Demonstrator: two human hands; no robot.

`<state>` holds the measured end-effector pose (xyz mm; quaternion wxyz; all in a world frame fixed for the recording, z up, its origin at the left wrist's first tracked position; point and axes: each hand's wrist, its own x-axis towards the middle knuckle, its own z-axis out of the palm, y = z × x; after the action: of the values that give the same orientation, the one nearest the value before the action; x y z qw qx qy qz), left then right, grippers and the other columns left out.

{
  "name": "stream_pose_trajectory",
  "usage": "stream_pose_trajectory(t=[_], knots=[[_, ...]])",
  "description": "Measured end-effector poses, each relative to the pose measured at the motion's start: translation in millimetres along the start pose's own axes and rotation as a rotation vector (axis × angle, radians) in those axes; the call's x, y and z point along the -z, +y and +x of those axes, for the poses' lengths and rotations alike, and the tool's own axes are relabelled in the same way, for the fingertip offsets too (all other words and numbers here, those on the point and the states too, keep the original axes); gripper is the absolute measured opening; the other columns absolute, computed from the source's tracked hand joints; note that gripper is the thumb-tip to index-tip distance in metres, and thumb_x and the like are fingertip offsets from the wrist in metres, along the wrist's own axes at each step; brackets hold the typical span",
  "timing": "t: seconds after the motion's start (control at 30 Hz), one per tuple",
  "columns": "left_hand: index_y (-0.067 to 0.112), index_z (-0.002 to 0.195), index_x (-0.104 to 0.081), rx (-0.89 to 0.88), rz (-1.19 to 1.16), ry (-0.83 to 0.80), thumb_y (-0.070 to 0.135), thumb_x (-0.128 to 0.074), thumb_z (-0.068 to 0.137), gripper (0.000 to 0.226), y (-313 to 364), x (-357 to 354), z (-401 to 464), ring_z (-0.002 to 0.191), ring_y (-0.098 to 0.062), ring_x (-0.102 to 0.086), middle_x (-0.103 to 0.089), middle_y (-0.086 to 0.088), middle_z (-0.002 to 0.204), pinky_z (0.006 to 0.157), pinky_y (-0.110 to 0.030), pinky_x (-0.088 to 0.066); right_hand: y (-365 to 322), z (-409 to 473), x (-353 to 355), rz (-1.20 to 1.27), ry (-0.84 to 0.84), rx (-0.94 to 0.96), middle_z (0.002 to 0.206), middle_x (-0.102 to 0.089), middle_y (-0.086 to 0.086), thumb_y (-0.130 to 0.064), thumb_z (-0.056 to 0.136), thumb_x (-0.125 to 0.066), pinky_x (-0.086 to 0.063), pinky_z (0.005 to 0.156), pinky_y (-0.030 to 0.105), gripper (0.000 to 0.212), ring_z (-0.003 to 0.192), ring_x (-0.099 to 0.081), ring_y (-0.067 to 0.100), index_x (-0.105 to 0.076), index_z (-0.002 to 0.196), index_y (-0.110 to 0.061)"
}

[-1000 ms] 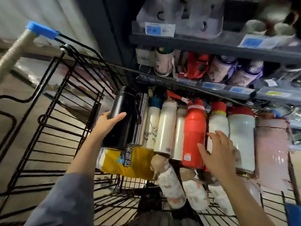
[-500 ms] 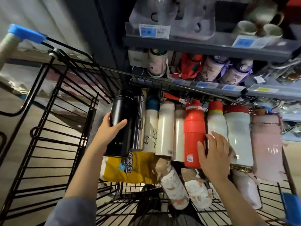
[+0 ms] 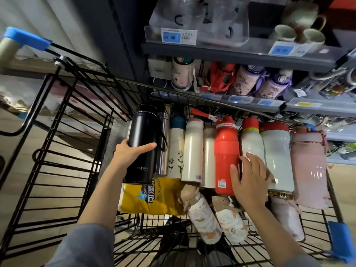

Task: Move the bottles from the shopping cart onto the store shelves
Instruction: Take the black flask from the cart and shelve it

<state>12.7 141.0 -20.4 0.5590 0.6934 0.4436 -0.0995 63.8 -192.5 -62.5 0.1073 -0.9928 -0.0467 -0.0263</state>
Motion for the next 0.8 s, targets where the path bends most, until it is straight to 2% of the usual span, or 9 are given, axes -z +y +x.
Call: stream_pose_trajectory(t=[0.1,0.23,0.33,0.4,0.5,0.57,0.67,0.73,0.8], knots=[[0.011,0.133,-0.045,-0.021,0.018,0.020,0.054,-0.091,0.041,0.111,1.3,-5.6,-1.2,0.100,-0.028,-0.064,-0.060,-0.009,0.118,0.086,-0.047,-0.056,-1.6,1.2,3.2,0.000,-0.019,-0.012,0.141,-0.048,0.010,-0.055,0.091,-0.027,-0.026,0.105,0.056,0.065,0.133,-0.037,0.028,-0.058,0.123,-0.008],[0.015,0.132,-0.045,-0.059,0.045,0.091,0.050,-0.090,0.042,0.107,-3.0,-12.4,-9.5,0.098,-0.027,-0.064,-0.062,-0.007,0.114,0.085,-0.048,-0.056,-11.4,15.8,8.8,-0.029,-0.132,-0.074,0.154,-0.025,0.010,-0.069,0.089,-0.035,-0.012,0.114,0.056,0.078,0.141,-0.022,0.030,-0.041,0.139,-0.008],[0.015,0.131,-0.045,-0.080,-0.036,0.117,0.037,-0.091,0.055,0.091,-14.8,-11.2,-30.3,0.098,-0.025,-0.062,-0.061,-0.007,0.115,0.085,-0.045,-0.055,-22.0,31.9,5.0,-0.102,-0.150,-0.089,0.154,-0.023,0.012,-0.073,0.083,-0.042,-0.001,0.116,0.056,0.093,0.144,-0.017,0.030,-0.030,0.145,-0.006],[0.018,0.135,-0.042,-0.118,-0.099,0.143,0.034,-0.092,0.056,0.095,-26.8,-7.5,-48.8,0.105,-0.025,-0.059,-0.059,-0.004,0.118,0.091,-0.047,-0.052,-27.5,36.5,1.6,-0.155,-0.152,-0.081,0.155,-0.023,0.012,-0.074,0.083,-0.039,0.002,0.116,0.056,0.095,0.145,-0.013,0.030,-0.026,0.148,-0.006],[0.019,0.135,-0.040,-0.163,-0.200,0.182,0.022,-0.092,0.058,0.094,-42.9,-2.2,-82.5,0.104,-0.019,-0.056,-0.057,0.001,0.115,0.083,-0.029,-0.048,-32.4,35.3,-1.2,-0.157,-0.138,-0.082,0.155,-0.023,0.011,-0.071,0.084,-0.040,0.005,0.117,0.053,0.088,0.146,-0.009,0.030,-0.031,0.145,-0.008],[0.023,0.129,-0.042,-0.168,-0.277,0.165,0.033,-0.093,0.044,0.100,-52.4,-2.0,-99.4,0.099,-0.012,-0.059,-0.059,0.005,0.110,0.079,-0.026,-0.046,-38.3,33.1,-1.1,-0.109,-0.106,-0.093,0.154,-0.025,0.013,-0.067,0.084,-0.048,0.006,0.117,0.050,0.084,0.146,-0.011,0.030,-0.036,0.141,-0.008],[0.023,0.124,-0.043,-0.126,-0.334,0.167,0.049,-0.083,0.032,0.104,-66.0,-7.0,-105.4,0.096,-0.009,-0.060,-0.060,0.008,0.106,0.078,-0.027,-0.047,-50.6,29.4,-1.4,-0.047,-0.088,-0.073,0.151,-0.030,0.015,-0.060,0.080,-0.061,-0.005,0.118,0.047,0.087,0.143,-0.021,0.032,-0.033,0.143,-0.007],[0.020,0.124,-0.044,-0.091,-0.375,0.141,0.040,-0.091,0.040,0.098,-71.6,-11.7,-105.5,0.096,-0.012,-0.060,-0.059,0.008,0.104,0.072,-0.024,-0.046,-59.7,26.8,-2.6,0.070,-0.106,-0.075,0.145,-0.037,0.016,-0.053,0.076,-0.070,-0.025,0.113,0.049,0.089,0.134,-0.035,0.035,-0.030,0.143,-0.011],[0.021,0.123,-0.043,-0.089,-0.402,0.120,0.036,-0.091,0.044,0.094,-73.3,-16.0,-106.6,0.095,-0.012,-0.059,-0.058,0.007,0.104,0.070,-0.025,-0.045,-67.5,23.9,-3.4,0.197,-0.137,-0.112,0.139,-0.043,0.015,-0.047,0.071,-0.076,-0.042,0.101,0.049,0.091,0.120,-0.048,0.037,-0.024,0.141,-0.020]])
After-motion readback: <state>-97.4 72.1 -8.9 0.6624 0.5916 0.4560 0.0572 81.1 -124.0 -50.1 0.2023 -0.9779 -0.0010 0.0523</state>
